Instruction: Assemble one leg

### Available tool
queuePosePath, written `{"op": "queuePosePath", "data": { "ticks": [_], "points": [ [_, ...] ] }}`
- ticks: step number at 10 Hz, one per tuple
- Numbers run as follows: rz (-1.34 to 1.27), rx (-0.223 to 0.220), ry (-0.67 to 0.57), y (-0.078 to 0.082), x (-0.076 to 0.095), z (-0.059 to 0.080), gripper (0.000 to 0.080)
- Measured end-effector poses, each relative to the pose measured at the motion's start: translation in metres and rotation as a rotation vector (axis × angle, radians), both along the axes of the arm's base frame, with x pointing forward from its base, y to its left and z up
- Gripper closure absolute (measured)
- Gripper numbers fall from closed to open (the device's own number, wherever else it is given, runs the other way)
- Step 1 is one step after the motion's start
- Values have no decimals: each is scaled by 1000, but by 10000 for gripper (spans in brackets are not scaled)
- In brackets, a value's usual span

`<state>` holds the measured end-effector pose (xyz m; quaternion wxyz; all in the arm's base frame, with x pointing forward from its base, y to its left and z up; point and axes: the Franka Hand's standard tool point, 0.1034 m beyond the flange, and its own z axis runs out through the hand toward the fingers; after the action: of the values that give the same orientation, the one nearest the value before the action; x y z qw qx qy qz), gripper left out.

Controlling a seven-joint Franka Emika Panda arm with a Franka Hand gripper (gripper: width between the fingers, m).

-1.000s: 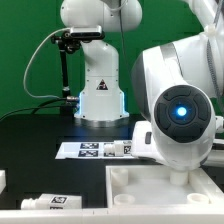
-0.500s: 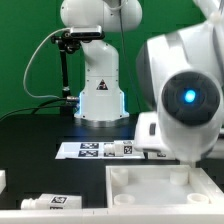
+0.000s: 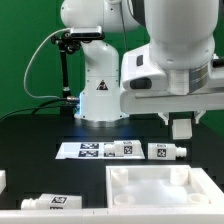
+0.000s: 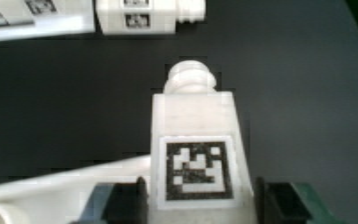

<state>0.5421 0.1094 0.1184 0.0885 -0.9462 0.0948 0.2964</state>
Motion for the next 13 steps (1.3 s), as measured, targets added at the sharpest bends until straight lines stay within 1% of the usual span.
{"op": "queuePosePath", "data": {
  "ticks": [1, 2, 3, 4, 5, 6, 10, 11, 12, 13],
  "points": [
    [-8, -7, -46, 0, 2, 1, 515],
    [32, -4, -128, -4, 12, 2, 515],
    [98, -1, -209, -16, 26, 8, 515],
    [176, -16, -339, -29, 48, 17, 515],
    [224, -27, -448, -32, 61, 19, 515],
    [256, -39, -538, -30, 73, 24, 515],
    [214, -94, -839, -34, 80, 19, 515],
    [208, -100, -900, -31, 86, 21, 515],
    [197, -110, -1000, -28, 100, 32, 515],
    [190, -116, -1097, -21, 102, 28, 515]
  ]
}}
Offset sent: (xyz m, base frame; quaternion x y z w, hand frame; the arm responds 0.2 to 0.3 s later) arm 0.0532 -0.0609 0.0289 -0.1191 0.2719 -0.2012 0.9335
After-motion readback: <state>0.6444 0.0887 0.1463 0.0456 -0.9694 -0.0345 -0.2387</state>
